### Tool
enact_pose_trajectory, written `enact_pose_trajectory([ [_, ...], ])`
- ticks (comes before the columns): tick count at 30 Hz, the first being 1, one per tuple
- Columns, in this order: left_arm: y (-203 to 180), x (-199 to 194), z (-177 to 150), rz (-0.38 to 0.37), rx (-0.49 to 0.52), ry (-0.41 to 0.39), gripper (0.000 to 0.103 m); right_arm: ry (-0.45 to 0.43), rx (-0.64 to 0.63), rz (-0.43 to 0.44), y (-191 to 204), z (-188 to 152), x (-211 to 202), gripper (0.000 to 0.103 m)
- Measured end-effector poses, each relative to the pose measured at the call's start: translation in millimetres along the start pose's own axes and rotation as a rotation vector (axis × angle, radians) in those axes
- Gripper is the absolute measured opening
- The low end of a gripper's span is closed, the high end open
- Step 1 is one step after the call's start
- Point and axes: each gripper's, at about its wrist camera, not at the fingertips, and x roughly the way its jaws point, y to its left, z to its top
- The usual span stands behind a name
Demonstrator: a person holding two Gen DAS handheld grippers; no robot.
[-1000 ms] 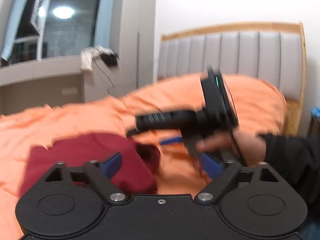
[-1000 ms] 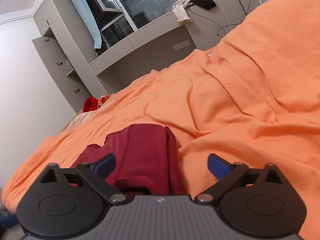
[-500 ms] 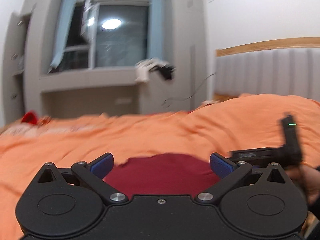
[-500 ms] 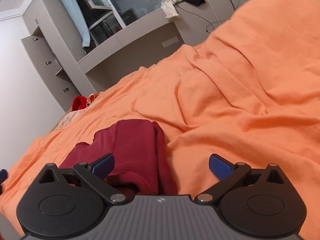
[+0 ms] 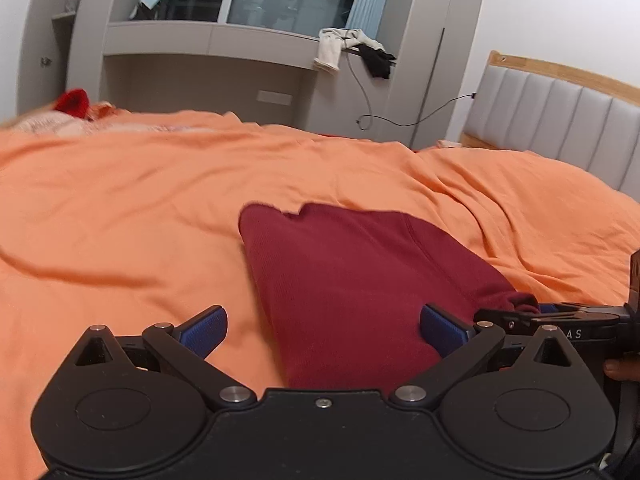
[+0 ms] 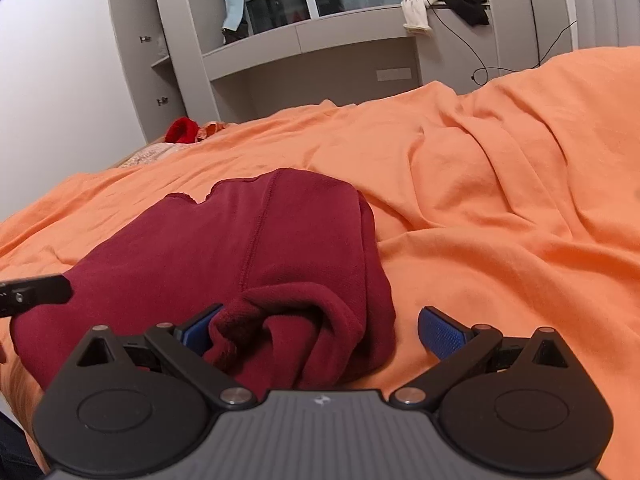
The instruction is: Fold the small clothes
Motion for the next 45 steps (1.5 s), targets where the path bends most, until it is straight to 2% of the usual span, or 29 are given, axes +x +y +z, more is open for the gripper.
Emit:
enact_pose_trajectory([
  [3,12.4,8.0,-13.7,-0.058,-0.059,-0.008,0.103,-0.009,0.038,0.028,-8.7,-5.0,0.0,0.103],
  [7,21.9,19.1,-24.2,-0.092,-0.128,0.001,0.103,-0.028,0.035,0.021,-8.7,-7.3,-1.5,0.103],
  [13,13.0,18.3,-32.5,-0.064,-0.072,-0.051,0.103,-0.013,0.034,0.007,-8.7,-3.1,-1.7,0.103],
  [18,12.9,17.8,-33.4,-0.062,-0.064,-0.060,0.103,-0.064,0.202,0.045,-27.5,5.1,-14.3,0.103],
  [21,12.2,18.3,-34.1,-0.062,-0.064,-0.062,0.103,-0.105,0.242,0.010,-33.8,8.1,-19.1,0.103],
  [23,11.7,17.3,-35.0,-0.062,-0.063,-0.063,0.103,-0.094,0.245,-0.006,-36.3,8.9,-17.1,0.103],
  [27,11.4,16.9,-35.4,-0.061,-0.061,-0.067,0.103,-0.007,0.195,-0.055,-33.7,3.6,-4.9,0.103],
  [30,10.7,16.6,-36.0,-0.059,-0.058,-0.070,0.103,-0.005,0.156,-0.065,-30.7,-1.0,-3.4,0.103],
  [36,11.0,16.2,-36.5,-0.059,-0.058,-0.072,0.103,0.002,0.162,-0.057,-31.6,-0.2,-3.5,0.103],
  [39,11.3,15.9,-36.9,-0.058,-0.059,-0.072,0.103,0.006,0.174,-0.021,-34.9,4.2,-6.7,0.103],
  [42,11.4,16.0,-36.7,-0.058,-0.059,-0.071,0.103,-0.041,0.216,0.024,-39.1,9.8,-16.0,0.103],
  [45,11.1,15.8,-36.2,-0.056,-0.058,-0.072,0.103,-0.080,0.251,0.033,-39.4,16.9,-19.2,0.103],
])
